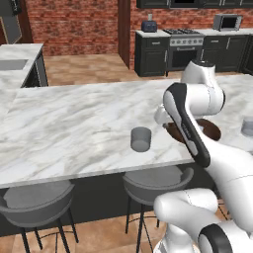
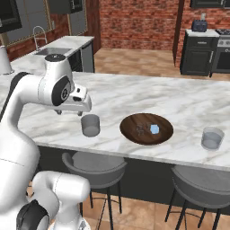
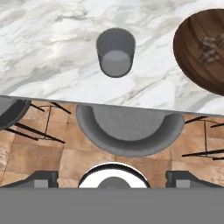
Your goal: There are four ice cubes in the ice bowl. Place two ice cubes in each glass of water.
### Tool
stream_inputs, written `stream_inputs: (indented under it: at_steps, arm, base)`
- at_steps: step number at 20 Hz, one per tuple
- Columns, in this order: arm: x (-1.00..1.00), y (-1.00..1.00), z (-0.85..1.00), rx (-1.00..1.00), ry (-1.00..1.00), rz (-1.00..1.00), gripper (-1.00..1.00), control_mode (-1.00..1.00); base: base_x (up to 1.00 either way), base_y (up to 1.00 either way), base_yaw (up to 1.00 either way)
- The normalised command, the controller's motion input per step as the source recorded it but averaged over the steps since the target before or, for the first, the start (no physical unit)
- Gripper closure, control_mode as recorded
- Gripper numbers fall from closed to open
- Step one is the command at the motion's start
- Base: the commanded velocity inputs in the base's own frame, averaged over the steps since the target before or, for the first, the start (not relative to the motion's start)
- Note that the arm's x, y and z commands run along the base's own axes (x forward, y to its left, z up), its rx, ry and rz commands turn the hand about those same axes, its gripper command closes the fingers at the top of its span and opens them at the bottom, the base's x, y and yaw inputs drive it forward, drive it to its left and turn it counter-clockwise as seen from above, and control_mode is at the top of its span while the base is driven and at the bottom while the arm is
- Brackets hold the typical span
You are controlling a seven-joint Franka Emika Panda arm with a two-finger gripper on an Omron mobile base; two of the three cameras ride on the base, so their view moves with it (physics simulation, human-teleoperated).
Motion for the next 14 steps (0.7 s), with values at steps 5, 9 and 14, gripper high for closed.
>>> stream_inputs:
  at_steps: [5, 9, 14]
  arm:
    - [-0.56, 0.00, -0.25, 0.00, 0.00, 0.00, -1.00, -1.00]
    - [-0.44, 0.00, -0.25, 0.00, 0.00, 0.00, -1.00, -1.00]
    - [-0.30, 0.00, -0.12, 0.00, 0.00, 0.00, -1.00, -1.00]
  base:
    - [0.00, 0.00, 0.00]
    - [0.00, 0.00, 0.00]
    - [0.00, 0.00, 0.00]
